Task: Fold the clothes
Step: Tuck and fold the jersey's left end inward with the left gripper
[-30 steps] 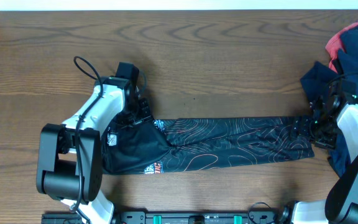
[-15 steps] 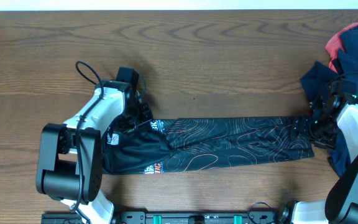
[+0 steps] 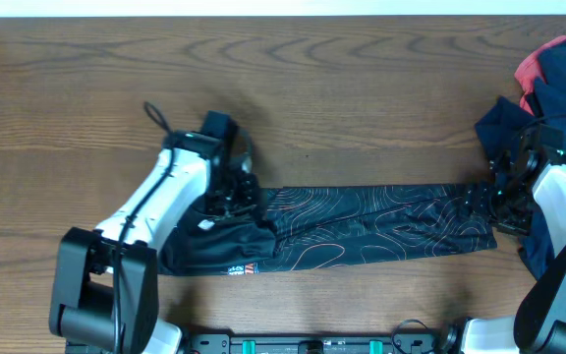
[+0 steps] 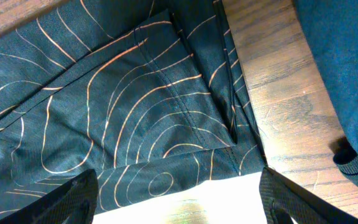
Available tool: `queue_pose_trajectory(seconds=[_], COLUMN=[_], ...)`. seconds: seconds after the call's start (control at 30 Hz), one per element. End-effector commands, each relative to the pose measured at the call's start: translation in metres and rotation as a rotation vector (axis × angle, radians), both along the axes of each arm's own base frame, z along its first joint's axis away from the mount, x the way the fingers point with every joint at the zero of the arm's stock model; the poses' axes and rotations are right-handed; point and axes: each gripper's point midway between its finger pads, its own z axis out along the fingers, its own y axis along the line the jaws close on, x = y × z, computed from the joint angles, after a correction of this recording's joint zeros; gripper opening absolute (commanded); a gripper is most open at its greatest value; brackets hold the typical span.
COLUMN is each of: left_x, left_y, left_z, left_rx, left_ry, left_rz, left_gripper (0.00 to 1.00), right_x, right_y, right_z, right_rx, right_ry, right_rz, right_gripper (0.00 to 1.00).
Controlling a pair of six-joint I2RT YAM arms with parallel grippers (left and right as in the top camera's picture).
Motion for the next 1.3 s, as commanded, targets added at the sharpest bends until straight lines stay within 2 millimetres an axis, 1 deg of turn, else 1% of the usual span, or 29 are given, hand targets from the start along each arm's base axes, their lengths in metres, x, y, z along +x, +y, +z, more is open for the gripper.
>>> queue_pose_trajectory(seconds=[0.0,0.03,0.07,0.1,0.13,0.17,0.27,0.37,0.6,0.7,0.8,0.9,1.07,1.17,1.2,1.23,1.27], left_x=[0.0,0.001,0.004,0.008,0.011,0.015,0.024,0.029,0.02,0.016,0.018,0.022,0.028,0.029,0.028,0.028,0.028], left_y=[0.003,0.004,0.004,0.005,0.005,0.007,0.015,0.026,0.065,0.076,0.082,0.088,0.091,0.091,0.091,0.091,0.091], left_z=[-0.008,-0.009,-0.01,-0.01,-0.011,-0.011,-0.011,-0.01,-0.013,-0.012,-0.007,0.005,0.036,0.051,0.055,0.058,0.061], left_rx=[0.087,0.1,0.111,0.116,0.12,0.128,0.139,0.144,0.245,0.264,0.26,0.249,0.223,0.208,0.205,0.201,0.198], left_ry=[-0.018,-0.028,-0.044,-0.06,-0.075,-0.089,-0.111,-0.105,-0.035,-0.012,-0.022,-0.065,-0.183,-0.24,-0.254,-0.267,-0.278], left_rz=[-0.002,0.0,0.002,0.003,0.004,0.008,0.036,0.075,0.143,0.168,0.194,0.221,0.248,0.255,0.257,0.259,0.261], left_gripper=[0.08,0.14,0.31,0.42,0.49,0.51,0.53,0.53,0.53,0.53,0.53,0.53,0.53,0.53,0.53,0.53,0.53], right_x=[-0.003,-0.003,-0.003,-0.003,-0.002,-0.002,-0.002,-0.002,-0.006,-0.008,-0.008,-0.011,-0.011,-0.014,-0.015,-0.015,-0.014], right_y=[0.0,0.0,0.0,0.0,0.0,0.0,0.0,0.0,-0.001,-0.004,-0.005,-0.005,-0.005,-0.004,-0.003,-0.003,-0.003], right_z=[-0.002,-0.002,-0.002,-0.002,-0.002,-0.002,-0.002,-0.002,-0.004,-0.007,-0.015,-0.028,-0.058,-0.07,-0.073,-0.075,-0.076], right_rx=[0.011,0.011,0.011,0.011,0.01,0.01,0.009,0.01,0.013,0.013,0.021,0.043,0.07,0.084,0.088,0.089,0.089], right_ry=[0.009,0.009,0.008,0.008,0.007,0.006,0.004,0.007,0.019,0.035,0.051,0.091,0.149,0.178,0.186,0.189,0.188], right_rz=[0.01,0.01,0.01,0.009,0.01,0.01,0.01,0.01,0.067,0.096,0.093,0.14,0.142,0.146,0.146,0.146,0.146], right_gripper=[0.81,0.81,0.81,0.81,0.81,0.82,0.83,0.84,0.87,0.85,0.85,0.84,0.83,0.8,0.78,0.73,0.66])
